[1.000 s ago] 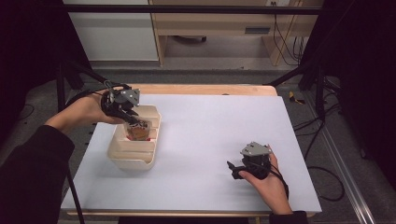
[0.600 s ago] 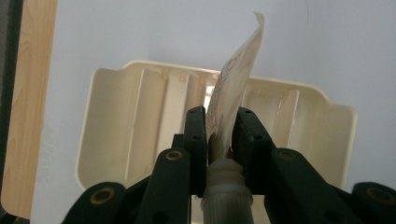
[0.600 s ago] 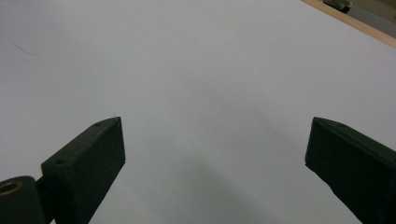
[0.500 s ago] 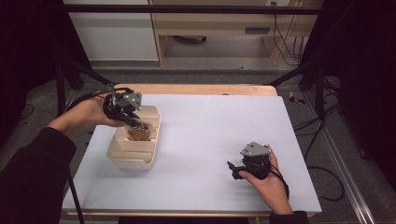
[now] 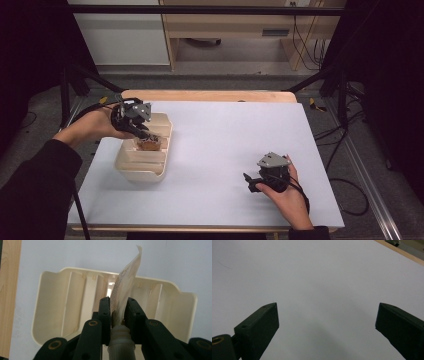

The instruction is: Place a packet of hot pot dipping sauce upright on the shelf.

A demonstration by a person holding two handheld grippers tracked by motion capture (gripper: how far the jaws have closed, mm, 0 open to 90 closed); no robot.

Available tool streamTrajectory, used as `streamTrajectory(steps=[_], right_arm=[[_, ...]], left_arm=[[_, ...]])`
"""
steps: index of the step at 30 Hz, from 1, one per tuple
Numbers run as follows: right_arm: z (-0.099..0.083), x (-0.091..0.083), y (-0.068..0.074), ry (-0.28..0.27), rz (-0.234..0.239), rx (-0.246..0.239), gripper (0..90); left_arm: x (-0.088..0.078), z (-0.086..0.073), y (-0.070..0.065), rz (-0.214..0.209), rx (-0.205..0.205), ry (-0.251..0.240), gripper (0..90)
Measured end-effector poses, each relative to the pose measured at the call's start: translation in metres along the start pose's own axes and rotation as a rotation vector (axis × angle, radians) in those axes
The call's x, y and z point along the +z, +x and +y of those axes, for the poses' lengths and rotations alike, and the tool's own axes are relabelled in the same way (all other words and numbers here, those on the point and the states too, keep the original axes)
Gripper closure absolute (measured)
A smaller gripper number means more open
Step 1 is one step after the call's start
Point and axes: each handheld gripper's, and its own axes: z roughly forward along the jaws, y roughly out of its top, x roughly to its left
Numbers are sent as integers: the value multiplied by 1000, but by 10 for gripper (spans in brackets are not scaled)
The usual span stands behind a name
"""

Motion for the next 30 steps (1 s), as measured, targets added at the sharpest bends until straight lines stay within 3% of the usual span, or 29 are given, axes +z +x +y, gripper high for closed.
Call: streamTrajectory(steps=[9,30], right_arm=[[0,0,0,1,-3,-3,53],[0,1,2,7,2,-10,53]], left_arm=[[4,0,0,-5,9,6,761],[5,-12,-3,1,-17,0,758]])
